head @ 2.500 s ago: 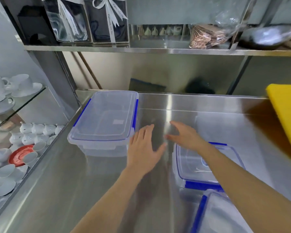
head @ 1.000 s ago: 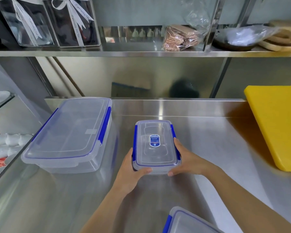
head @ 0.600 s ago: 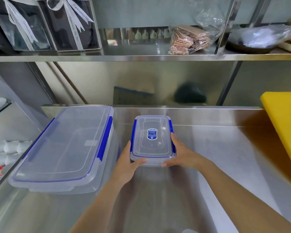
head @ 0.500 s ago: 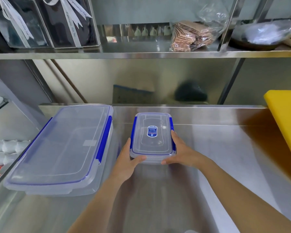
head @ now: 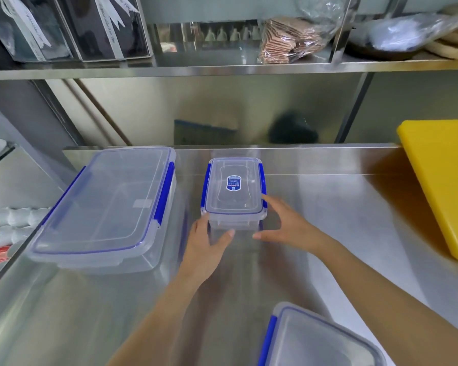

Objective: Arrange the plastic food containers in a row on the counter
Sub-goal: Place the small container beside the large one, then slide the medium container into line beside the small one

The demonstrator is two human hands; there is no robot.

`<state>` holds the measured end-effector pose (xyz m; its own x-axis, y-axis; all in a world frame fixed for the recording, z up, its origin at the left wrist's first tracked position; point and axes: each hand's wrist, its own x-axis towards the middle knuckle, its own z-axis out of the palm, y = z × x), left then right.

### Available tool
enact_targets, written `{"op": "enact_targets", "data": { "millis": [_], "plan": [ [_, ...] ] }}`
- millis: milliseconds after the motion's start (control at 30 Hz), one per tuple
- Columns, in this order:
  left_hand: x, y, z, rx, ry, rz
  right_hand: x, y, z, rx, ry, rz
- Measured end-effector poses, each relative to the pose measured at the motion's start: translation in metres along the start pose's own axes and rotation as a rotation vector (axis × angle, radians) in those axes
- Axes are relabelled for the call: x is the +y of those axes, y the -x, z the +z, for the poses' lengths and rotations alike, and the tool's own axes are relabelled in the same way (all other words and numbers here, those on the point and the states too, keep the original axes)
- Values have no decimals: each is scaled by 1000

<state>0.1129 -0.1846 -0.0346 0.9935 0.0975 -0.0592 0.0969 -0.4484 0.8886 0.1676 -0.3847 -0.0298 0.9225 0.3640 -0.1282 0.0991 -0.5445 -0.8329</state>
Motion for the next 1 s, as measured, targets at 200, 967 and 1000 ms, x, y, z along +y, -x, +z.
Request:
{"op": "enact_targets", "data": {
  "millis": [200, 967, 1000],
  "plan": [
    [14, 77, 14, -308, 78, -84, -13, 69, 0, -139, -32, 82],
    [10, 155, 48, 166, -860, 362, 15, 153, 17, 313, 60, 233],
    [5, 158, 50, 165, -830, 364, 21, 156, 15, 355, 110, 276]
  ]
}}
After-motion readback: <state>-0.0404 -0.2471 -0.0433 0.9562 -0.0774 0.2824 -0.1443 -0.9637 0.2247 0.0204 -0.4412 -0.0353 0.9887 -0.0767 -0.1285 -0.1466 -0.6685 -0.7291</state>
